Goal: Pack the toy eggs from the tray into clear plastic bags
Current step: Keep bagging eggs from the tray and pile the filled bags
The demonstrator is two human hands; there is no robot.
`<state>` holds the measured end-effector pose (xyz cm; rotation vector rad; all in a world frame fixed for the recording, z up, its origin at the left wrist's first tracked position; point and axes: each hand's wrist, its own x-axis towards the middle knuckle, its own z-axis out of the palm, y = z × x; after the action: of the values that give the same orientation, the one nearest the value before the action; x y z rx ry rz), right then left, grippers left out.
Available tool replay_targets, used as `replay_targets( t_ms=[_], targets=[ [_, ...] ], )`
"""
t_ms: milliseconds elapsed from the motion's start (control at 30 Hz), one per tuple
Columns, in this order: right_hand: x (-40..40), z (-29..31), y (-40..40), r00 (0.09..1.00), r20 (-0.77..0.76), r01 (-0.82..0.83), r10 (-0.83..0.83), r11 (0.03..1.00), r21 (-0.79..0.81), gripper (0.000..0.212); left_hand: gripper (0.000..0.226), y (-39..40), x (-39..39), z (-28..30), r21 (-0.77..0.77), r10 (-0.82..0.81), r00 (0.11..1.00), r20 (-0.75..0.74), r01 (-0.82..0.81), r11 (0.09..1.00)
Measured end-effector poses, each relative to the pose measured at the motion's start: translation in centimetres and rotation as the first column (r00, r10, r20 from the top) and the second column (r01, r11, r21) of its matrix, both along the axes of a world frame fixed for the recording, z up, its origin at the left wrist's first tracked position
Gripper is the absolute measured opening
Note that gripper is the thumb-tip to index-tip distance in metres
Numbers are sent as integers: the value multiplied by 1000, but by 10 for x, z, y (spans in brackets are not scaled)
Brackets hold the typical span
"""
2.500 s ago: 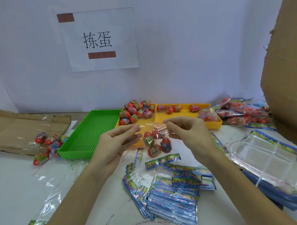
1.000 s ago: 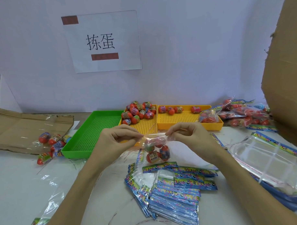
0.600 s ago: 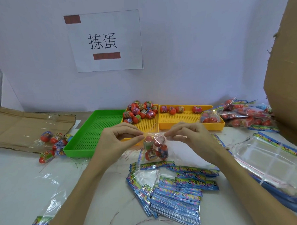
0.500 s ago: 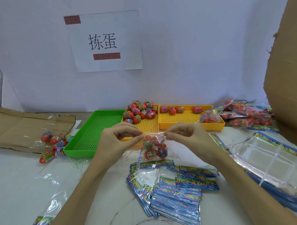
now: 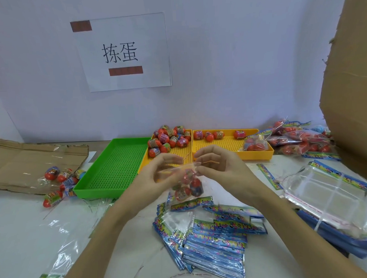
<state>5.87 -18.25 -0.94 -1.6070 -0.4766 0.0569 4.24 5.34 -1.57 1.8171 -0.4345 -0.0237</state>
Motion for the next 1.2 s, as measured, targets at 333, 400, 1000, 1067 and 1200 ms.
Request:
replay_targets(
  t_ms=[333,400,1000,1067,1200],
  targets=[
    [-6,-1,8,995,-97,-45,30,988,-150,24,45,-6,1,0,-162,92,995,-39,-97,982],
    [-8,-4,14,994,-112,-16,6,995,-96,23,47,-8,1,-1,-173,106,993,-46,-112,979],
    [-13,-2,23,998,-32,50,-55,990,-130,24,31,-14,2,-1,-422,186,975,-119,-220,880],
    [-13,-5,25,997,-38,65,-70,990,-128,29,32,-13,3,0,-472,174,973,-151,-225,853],
    [-14,-2,22,999,-16,46,-50,986,-161,26,40,-5,5,4,-349,109,985,-130,-148,925]
  ],
)
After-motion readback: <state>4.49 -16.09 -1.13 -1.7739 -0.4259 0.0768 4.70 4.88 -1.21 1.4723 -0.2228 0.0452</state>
